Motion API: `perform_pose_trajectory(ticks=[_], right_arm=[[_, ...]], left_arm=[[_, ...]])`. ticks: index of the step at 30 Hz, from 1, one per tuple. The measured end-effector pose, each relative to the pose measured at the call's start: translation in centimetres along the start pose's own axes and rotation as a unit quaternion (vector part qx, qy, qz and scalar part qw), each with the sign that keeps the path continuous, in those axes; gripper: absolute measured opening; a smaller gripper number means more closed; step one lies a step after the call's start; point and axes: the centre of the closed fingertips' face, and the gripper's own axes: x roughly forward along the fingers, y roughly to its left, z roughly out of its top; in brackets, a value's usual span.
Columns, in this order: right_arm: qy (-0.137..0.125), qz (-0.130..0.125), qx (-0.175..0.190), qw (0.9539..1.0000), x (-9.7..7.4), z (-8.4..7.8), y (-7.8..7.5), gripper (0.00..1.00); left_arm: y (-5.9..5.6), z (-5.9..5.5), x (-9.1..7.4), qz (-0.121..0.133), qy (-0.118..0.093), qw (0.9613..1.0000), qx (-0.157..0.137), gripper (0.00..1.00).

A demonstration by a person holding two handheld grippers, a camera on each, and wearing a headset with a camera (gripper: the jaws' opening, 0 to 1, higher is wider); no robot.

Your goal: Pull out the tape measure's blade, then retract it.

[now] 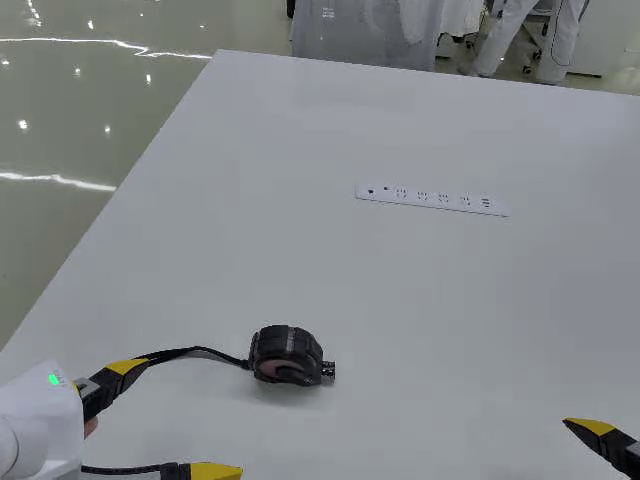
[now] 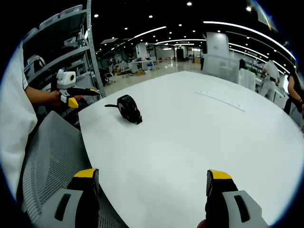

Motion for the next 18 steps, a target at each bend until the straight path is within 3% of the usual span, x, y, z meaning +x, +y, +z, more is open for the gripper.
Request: perform_pose_trajectory(ticks=[18], right_arm=[[0.005,0.011,-0.009,0.9999,0.59,0.21,-0.27,0.93]], left_arm=[[-0.19,0.28,0.66,-0.012,0.005,0.9999,0.004,0.99]])
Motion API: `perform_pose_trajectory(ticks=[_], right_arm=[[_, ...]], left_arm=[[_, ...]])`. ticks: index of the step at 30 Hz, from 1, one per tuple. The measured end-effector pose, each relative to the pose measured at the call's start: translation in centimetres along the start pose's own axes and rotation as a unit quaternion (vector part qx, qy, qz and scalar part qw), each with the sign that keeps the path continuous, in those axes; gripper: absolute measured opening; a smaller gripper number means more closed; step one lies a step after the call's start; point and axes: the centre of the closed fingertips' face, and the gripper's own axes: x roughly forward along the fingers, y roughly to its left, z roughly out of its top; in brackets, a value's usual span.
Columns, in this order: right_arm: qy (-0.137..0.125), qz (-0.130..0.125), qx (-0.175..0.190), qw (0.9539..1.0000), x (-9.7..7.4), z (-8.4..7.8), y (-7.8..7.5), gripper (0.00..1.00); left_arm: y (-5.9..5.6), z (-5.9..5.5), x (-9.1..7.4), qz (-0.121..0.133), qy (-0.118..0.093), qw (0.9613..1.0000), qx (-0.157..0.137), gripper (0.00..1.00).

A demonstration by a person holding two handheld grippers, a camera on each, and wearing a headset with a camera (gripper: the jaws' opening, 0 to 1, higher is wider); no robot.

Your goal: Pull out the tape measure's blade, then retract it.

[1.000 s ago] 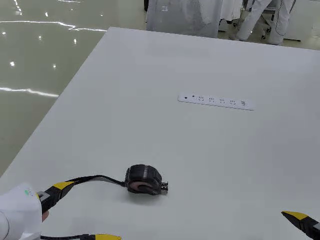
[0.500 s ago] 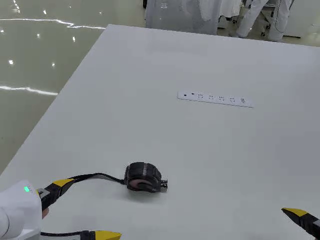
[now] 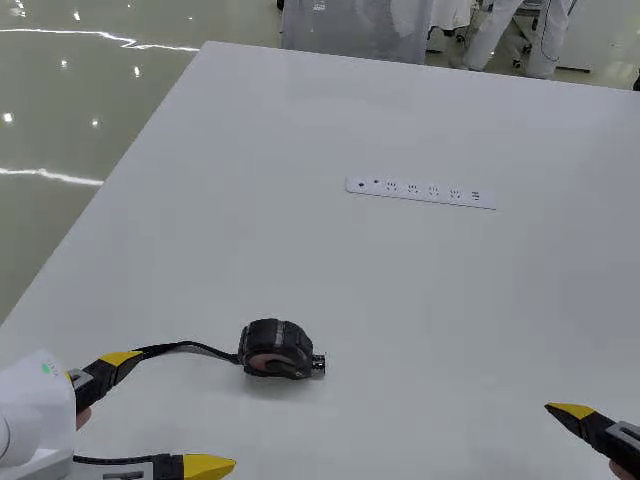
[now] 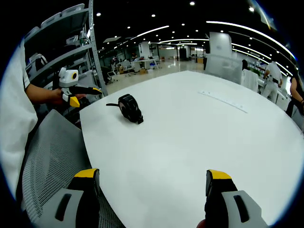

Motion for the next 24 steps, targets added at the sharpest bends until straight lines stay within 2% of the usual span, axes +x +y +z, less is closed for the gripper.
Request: perform_pose_trajectory(ticks=[11,24], right_arm=[[0.005,0.009,-0.009,0.9999,0.6,0.3,-0.1,0.92],[0.012,0.030,-0.030,0.9990,2.3,1.3,-0.6,0.89]], left_arm=[[0.1,0.8,1.1,-0.013,0.002,0.9999,0.011,0.99],[0.2,1.3,2.9,-0.040,0.024,0.9981,0.041,0.99]])
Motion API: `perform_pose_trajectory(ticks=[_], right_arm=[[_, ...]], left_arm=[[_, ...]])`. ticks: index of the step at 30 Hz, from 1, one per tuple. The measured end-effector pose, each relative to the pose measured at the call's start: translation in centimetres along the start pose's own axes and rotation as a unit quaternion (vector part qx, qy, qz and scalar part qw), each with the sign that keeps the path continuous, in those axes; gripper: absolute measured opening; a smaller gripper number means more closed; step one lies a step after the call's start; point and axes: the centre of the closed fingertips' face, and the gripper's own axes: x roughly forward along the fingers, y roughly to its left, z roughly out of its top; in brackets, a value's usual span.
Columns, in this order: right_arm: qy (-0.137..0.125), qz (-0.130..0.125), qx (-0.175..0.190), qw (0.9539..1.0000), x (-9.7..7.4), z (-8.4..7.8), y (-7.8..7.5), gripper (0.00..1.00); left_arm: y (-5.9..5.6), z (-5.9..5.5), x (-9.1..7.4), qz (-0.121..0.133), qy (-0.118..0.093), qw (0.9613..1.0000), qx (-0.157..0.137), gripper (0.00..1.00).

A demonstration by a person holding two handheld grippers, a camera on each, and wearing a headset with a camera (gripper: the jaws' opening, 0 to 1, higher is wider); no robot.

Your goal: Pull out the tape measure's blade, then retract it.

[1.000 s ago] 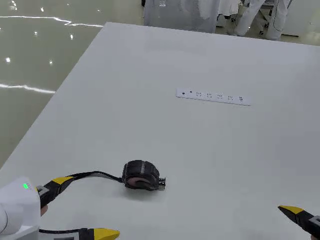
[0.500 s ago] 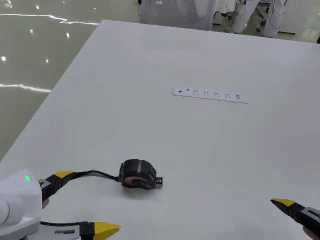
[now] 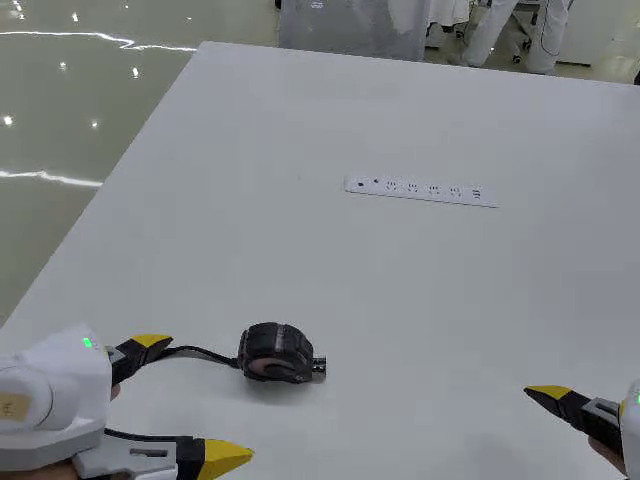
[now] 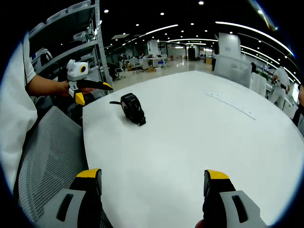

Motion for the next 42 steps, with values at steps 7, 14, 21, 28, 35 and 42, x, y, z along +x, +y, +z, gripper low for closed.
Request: perform_pose_trajectory(ticks=[7,14,21,28,35,42], right_arm=[[0.006,0.017,-0.020,0.9996,1.3,1.1,-0.3,0.88],[0.014,0.032,-0.040,0.9986,2.7,2.1,-0.7,0.87],[0.023,0.051,-0.062,0.9965,4.2,2.7,-0.7,0.87],[0.030,0.065,-0.079,0.9943,5.5,3.1,-0.8,0.86],[0.033,0.078,-0.092,0.9922,6.9,3.8,-1.2,0.84],[0.032,0.089,-0.096,0.9910,8.1,4.5,-1.3,0.84]], left_arm=[[0.7,0.2,0.8,-0.018,0.015,0.9995,0.022,0.98],[1.0,0.2,1.7,-0.036,0.030,0.9981,0.039,0.96],[1.1,-0.1,2.8,-0.055,0.052,0.9953,0.060,0.96],[1.9,-0.7,4.3,-0.073,0.079,0.9917,0.071,0.89],[2.4,-0.5,6.1,-0.087,0.101,0.9869,0.091,0.77],[2.9,-0.5,7.5,-0.092,0.118,0.9816,0.119,0.62]])
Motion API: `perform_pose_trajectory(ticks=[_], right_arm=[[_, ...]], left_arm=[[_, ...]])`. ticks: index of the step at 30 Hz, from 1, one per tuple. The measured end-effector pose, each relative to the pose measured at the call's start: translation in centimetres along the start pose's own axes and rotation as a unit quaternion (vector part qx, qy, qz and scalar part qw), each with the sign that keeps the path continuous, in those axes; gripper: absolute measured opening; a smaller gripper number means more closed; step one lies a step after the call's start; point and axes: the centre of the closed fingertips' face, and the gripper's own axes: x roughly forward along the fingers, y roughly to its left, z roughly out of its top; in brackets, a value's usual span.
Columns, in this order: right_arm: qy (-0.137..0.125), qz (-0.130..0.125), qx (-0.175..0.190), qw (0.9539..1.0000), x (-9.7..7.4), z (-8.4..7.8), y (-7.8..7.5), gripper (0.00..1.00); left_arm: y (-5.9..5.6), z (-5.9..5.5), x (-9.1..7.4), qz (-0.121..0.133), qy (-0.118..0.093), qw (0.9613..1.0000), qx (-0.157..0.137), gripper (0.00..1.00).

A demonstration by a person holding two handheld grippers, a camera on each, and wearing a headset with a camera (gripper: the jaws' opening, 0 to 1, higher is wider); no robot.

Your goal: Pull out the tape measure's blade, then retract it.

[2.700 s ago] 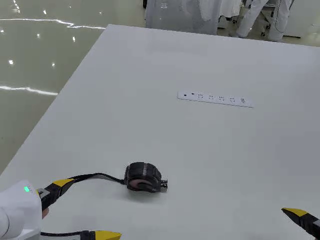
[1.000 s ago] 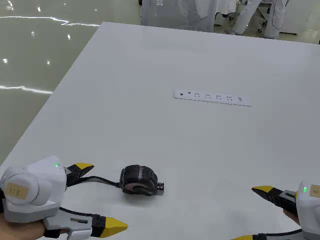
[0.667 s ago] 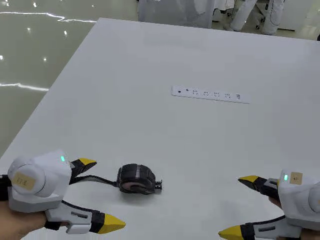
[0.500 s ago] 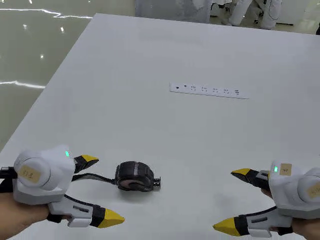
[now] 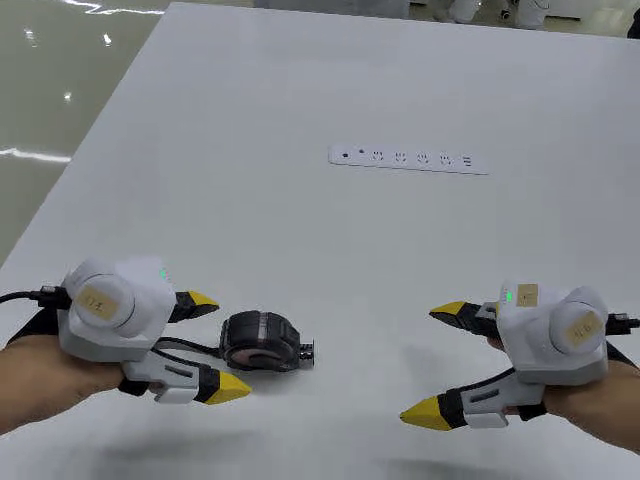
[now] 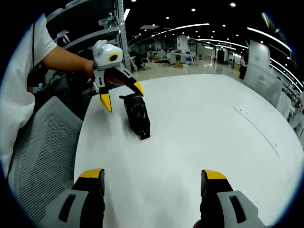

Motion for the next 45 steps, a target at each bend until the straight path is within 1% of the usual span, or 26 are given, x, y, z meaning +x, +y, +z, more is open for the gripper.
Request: perform_pose_trajectory(ticks=[2,3,6,7,10,14,15,17,20,22,24,26,27,33,36,37,39,41,44,45], right_arm=[[0.000,0.003,-0.001,1.0000,0.2,0.2,0.0,0.83],[-0.001,0.005,-0.002,1.0000,0.4,0.3,0.0,0.83],[-0.001,0.007,-0.002,1.0000,0.7,0.4,-0.1,0.83],[-0.002,0.008,-0.001,1.0000,0.8,0.5,-0.2,0.83],[-0.003,0.010,0.000,0.9999,1.1,0.5,-0.3,0.83],[-0.004,0.014,0.000,0.9999,1.6,0.8,-0.2,0.82],[-0.004,0.015,0.000,0.9999,1.7,0.8,-0.1,0.82],[-0.004,0.018,-0.001,0.9998,2.0,0.8,0.0,0.82],[-0.002,0.021,-0.003,0.9998,2.4,0.8,0.1,0.81],[-0.003,0.023,-0.005,0.9997,2.6,0.9,0.1,0.81],[-0.001,0.024,-0.007,0.9997,2.9,0.9,0.0,0.80],[-0.002,0.027,-0.007,0.9996,3.1,0.9,0.0,0.78],[-0.002,0.029,-0.006,0.9996,3.3,0.9,0.1,0.77],[-0.011,0.038,-0.013,0.9991,4.1,1.5,0.4,0.71],[-0.012,0.044,-0.026,0.9986,4.9,1.7,0.5,0.66],[-0.008,0.039,-0.037,0.9985,5.2,1.7,0.3,0.64],[-0.010,0.047,-0.044,0.9979,5.8,1.9,0.7,0.60],[-0.005,0.048,-0.059,0.9971,6.3,1.9,0.7,0.56],[-0.011,0.054,-0.067,0.9962,7.2,2.4,0.9,0.52],[-0.012,0.055,-0.070,0.9960,7.5,2.5,0.9,0.50]], left_arm=[[0.1,0.0,0.2,-0.004,0.002,1.0000,-0.001,0.58],[0.2,-0.3,0.5,-0.003,0.009,1.0000,0.002,0.57],[0.3,-0.5,0.9,-0.008,0.013,0.9999,-0.002,0.53],[0.5,-0.7,1.1,-0.005,0.018,0.9998,0.005,0.52],[0.7,-0.8,1.4,-0.010,0.019,0.9997,0.009,0.46],[0.8,-1.0,1.9,-0.012,0.023,0.9995,0.017,0.42],[0.9,-1.1,2.0,-0.013,0.023,0.9995,0.020,0.39],[0.9,-1.1,2.1,-0.014,0.024,0.9993,0.024,0.38],[0.7,-1.1,2.3,-0.018,0.025,0.9991,0.028,0.33],[0.6,-1.3,2.4,-0.020,0.030,0.9989,0.031,0.32],[0.6,-1.3,2.5,-0.019,0.029,0.9989,0.032,0.32],[0.7,-1.2,2.5,-0.017,0.030,0.9988,0.035,0.31],[0.9,-1.2,2.5,-0.015,0.031,0.9985,0.042,0.30],[0.8,-1.3,2.5,-0.016,0.030,0.9985,0.042,0.30],[0.8,-1.3,2.6,-0.018,0.031,0.9983,0.045,0.29],[0.8,-1.3,2.6,-0.018,0.030,0.9984,0.044,0.29],[0.8,-1.3,2.6,-0.018,0.031,0.9983,0.046,0.29],[0.8,-1.3,2.6,-0.018,0.032,0.9981,0.050,0.28],[0.9,-1.5,2.8,-0.014,0.032,0.9980,0.053,0.27],[1.3,-1.9,2.8,-0.012,0.047,0.9969,0.061,0.27]])
